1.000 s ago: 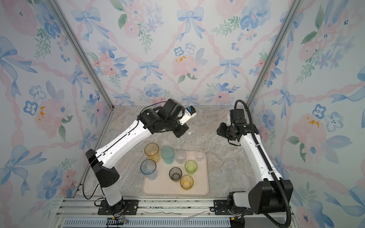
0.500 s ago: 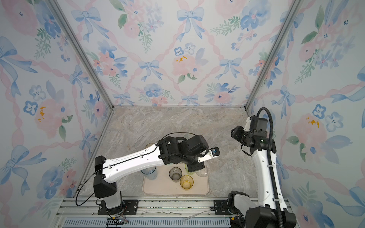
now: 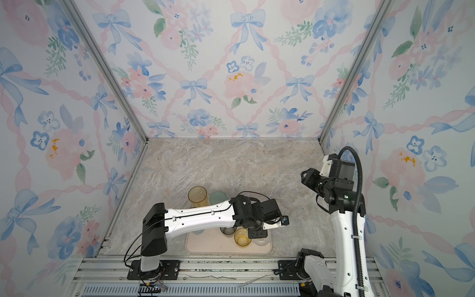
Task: Place the glasses into the tray
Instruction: Place the glass on the tray.
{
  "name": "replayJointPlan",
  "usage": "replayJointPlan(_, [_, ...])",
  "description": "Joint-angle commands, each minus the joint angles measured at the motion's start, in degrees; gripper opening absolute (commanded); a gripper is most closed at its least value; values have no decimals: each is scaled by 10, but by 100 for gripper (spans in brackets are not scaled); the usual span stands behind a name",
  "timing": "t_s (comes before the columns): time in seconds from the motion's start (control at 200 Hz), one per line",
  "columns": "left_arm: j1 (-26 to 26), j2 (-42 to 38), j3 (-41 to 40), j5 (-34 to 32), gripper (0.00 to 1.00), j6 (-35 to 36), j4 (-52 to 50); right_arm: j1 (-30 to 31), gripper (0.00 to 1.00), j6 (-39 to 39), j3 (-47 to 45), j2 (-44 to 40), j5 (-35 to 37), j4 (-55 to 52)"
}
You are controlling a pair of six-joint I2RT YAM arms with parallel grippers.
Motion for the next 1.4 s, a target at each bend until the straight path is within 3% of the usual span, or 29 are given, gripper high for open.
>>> replayJointPlan(0.0, [5, 15, -11, 12, 8, 7, 37, -6, 49, -14, 15, -7, -13, -26])
replayJointPlan(0.961, [25, 88, -5, 43, 12, 13, 48, -40, 49, -42, 10, 5, -53, -28])
replayJointPlan(1.391, [29, 80, 2, 15, 33, 10, 48, -44, 49, -45, 6, 6, -62, -27])
